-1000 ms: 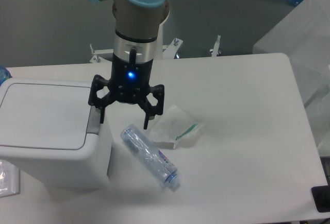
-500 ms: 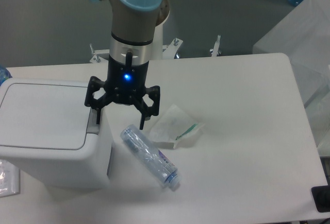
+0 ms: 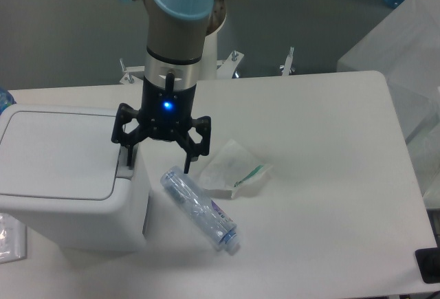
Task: Open the trash can
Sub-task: 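Lower the gripper onto the grey button at the lid's back edge, then press the grey button so the white lid flips open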
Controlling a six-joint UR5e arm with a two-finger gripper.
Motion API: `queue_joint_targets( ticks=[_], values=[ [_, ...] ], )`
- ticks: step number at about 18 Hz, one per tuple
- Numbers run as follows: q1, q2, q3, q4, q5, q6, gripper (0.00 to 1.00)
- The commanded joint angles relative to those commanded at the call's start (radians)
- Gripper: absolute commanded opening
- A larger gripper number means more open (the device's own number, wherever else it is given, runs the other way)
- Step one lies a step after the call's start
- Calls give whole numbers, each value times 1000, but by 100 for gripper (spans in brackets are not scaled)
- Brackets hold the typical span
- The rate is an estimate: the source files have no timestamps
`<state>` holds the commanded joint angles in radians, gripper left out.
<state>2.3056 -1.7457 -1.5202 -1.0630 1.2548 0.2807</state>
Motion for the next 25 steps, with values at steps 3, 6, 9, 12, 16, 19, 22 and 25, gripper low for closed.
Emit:
queue_joint_targets(
  ticks=[3,6,9,12,16,19,22,25],
  values=[
    [0,0,-5,2,0,2,100],
    [0,0,-6,2,0,2,100],
    [0,0,-6,2,0,2,100],
    [0,2,12,2,-3,0,100],
    [14,-2,93,5,-6,3,100],
    [17,0,98,5,-5,15,100],
    [28,0,100,5,-5,15,100],
    [38,2,109,5,-6,17,100]
  ],
)
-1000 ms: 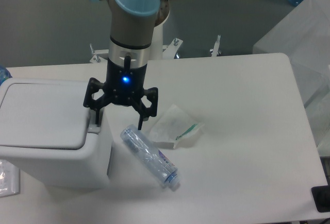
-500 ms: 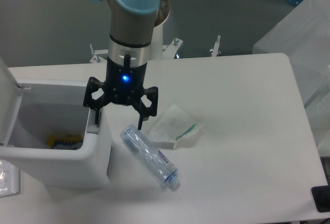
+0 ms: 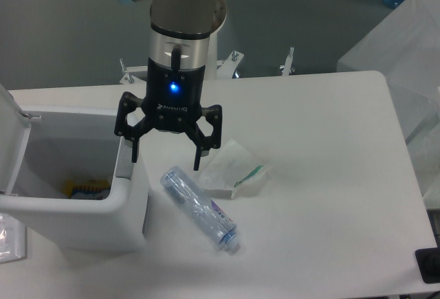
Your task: Open the trash can
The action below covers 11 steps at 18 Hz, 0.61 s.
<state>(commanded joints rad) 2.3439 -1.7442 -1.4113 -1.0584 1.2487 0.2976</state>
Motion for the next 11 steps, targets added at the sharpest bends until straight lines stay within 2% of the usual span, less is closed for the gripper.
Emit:
queue_joint_targets(
  ticks=[4,7,11],
  values=[
    [32,2,8,2,6,56,100],
    [38,5,-3,-3,27,236,100],
    [45,-5,-1,-8,170,397,100]
  ],
)
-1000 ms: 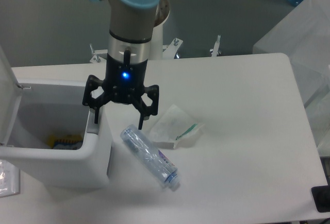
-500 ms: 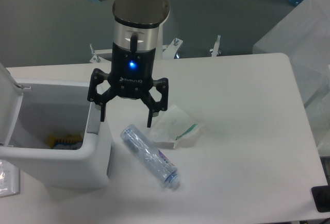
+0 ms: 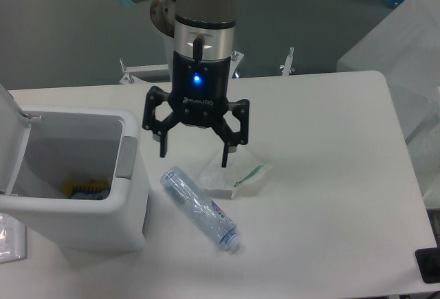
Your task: Open the trash can
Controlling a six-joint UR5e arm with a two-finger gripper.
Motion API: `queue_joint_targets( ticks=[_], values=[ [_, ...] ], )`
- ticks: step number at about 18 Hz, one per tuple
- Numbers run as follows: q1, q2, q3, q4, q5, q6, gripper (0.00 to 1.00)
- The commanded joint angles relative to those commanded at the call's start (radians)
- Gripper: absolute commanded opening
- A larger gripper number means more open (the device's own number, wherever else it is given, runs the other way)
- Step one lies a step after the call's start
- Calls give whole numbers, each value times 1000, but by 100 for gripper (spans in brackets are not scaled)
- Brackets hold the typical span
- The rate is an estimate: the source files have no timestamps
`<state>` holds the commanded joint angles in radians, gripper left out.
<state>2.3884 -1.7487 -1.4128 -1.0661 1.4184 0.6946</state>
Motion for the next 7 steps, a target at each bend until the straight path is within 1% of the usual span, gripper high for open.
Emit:
queue_joint_targets(
  ticks=[2,3,5,7],
  values=[
    [-3,-8,-9,-6,107,89,100],
    [-3,-6,-9,-11,131,136,100],
    [-2,-3,-6,-37,135,187,100],
    [0,1,-8,-48,136,194,100]
  ],
)
